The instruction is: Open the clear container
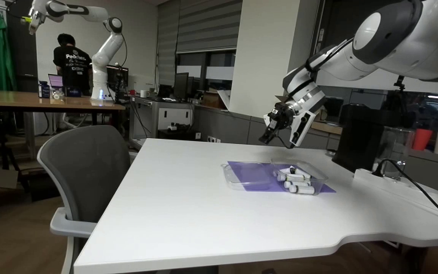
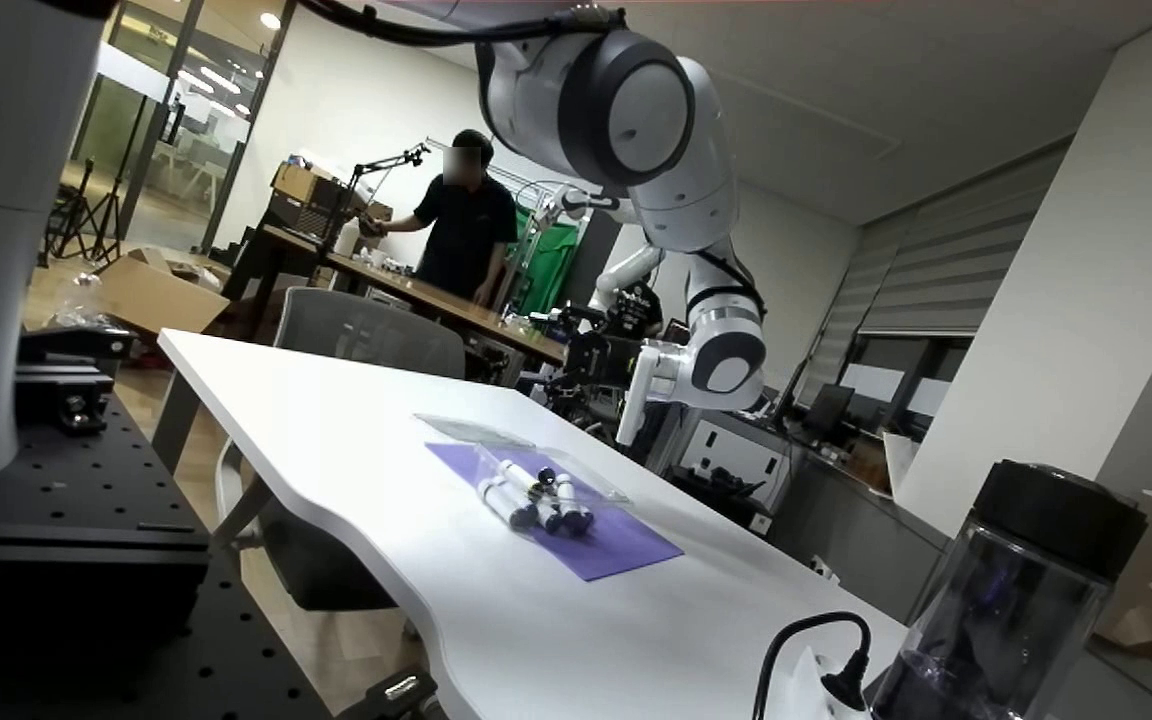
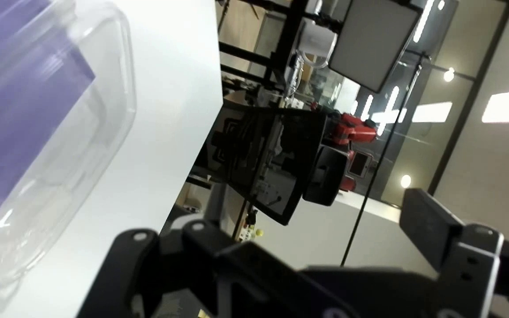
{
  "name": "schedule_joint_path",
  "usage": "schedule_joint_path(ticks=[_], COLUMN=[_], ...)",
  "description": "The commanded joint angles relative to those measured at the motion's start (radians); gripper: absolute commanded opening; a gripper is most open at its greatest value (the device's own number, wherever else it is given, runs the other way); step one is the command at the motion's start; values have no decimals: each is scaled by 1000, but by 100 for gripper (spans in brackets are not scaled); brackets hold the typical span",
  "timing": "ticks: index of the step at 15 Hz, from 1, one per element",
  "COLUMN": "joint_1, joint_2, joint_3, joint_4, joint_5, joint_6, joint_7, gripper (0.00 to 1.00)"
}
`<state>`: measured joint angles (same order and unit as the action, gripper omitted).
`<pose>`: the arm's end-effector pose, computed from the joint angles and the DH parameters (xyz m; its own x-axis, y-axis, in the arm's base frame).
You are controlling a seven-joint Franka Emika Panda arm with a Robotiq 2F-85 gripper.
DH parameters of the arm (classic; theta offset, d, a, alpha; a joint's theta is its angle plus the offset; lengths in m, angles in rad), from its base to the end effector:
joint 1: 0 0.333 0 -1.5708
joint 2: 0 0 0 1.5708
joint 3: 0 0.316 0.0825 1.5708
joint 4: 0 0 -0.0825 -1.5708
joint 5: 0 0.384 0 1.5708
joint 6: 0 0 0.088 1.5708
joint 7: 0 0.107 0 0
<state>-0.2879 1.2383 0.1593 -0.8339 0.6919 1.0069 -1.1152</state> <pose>0.6753 -0.0443 0.1627 0.6879 0.6648 0.2912 0.3720 0.0216 -0.9280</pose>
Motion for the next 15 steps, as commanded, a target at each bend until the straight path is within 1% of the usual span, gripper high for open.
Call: schedule_joint_path(ticks=[1,5,8,11,12,15], joint_1=[35,28,17,13,7,2], joint_2=[-169,-328,-447,-560,-463,-531], joint_3=[-39,-73,-121,-181,-146,-175], joint_4=[-118,-151,-192,-271,-158,-219], joint_5=[-77,-104,-137,-188,-151,-167], joint_6=[102,188,262,368,302,338], joint_7=[-88,-69,-83,-85,-69,-76], gripper=[100,100,100,100,100,100])
